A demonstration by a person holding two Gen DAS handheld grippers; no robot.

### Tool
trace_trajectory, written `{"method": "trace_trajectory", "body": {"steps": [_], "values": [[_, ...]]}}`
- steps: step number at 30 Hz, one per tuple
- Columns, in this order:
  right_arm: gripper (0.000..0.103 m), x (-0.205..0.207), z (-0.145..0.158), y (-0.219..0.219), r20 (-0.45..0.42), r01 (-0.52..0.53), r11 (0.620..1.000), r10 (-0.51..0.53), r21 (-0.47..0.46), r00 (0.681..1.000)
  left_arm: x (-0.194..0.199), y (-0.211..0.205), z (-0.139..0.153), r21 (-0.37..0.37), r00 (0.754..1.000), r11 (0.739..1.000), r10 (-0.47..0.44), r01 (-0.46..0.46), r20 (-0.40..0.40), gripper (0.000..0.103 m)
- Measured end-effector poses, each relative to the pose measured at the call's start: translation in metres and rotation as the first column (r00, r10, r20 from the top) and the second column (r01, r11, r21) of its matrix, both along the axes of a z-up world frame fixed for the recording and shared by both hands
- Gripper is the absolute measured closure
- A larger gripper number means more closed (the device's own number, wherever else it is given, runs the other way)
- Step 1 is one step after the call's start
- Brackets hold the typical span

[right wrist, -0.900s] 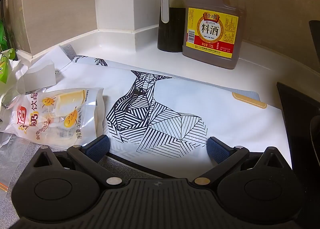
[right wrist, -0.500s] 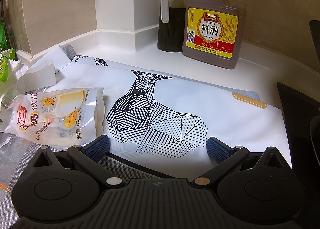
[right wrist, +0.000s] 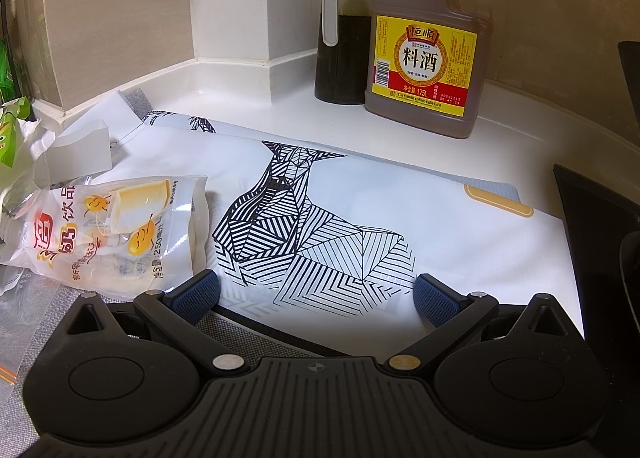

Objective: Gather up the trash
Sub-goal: 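Move both tools toward the trash pile on the grey mat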

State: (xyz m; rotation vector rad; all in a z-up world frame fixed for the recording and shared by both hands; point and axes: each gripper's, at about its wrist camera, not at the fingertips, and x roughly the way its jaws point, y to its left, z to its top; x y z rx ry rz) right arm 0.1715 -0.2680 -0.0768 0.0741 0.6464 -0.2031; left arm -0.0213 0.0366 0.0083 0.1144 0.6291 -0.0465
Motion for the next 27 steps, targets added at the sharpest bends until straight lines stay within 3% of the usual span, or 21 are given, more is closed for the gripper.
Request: {"method": "trace_trajectory", "body": {"steps": [2, 5, 8, 12, 20, 27], "values": [[0.0, -0.016, 0.005, 0.002, 0.017, 0.004, 1.0, -0.004, 0.0, 1.0, -0.003, 0.002, 0.002, 0.002, 1.0, 1.0, 0.008, -0.008, -0.001, 0.0], [0.0, -0.068, 0.028, 0.008, 0.115, -0.026, 1.0, 0.025, 0.01, 0.993, -0.005, 0.005, 0.002, 0.004, 1.0, 1.0, 0.017, -0.017, 0.001, 0.0], [0.0, -0.133, 0.054, 0.016, 0.244, -0.131, 0.99, 0.114, 0.051, 0.963, -0.006, 0.004, 0.0, 0.007, 1.0, 1.0, 0.012, -0.012, -0.009, 0.0], [0.0, -0.205, 0.074, 0.051, 0.338, -0.214, 0.977, 0.193, 0.026, 0.921, -0.01, 0.0, -0.004, 0.01, 1.0, 1.0, -0.005, 0.005, -0.02, 0.0], [0.0, -0.282, 0.082, 0.107, 0.351, -0.176, 0.973, 0.218, -0.148, 0.911, -0.031, 0.001, -0.001, -0.034, 0.999, 0.999, -0.035, 0.036, 0.04, 0.0], [0.0, -0.311, 0.104, 0.104, 0.315, -0.261, 0.963, 0.269, -0.067, 0.91, -0.048, 0.008, 0.001, -0.103, 0.996, 0.992, -0.067, 0.073, 0.053, 0.0]]}}
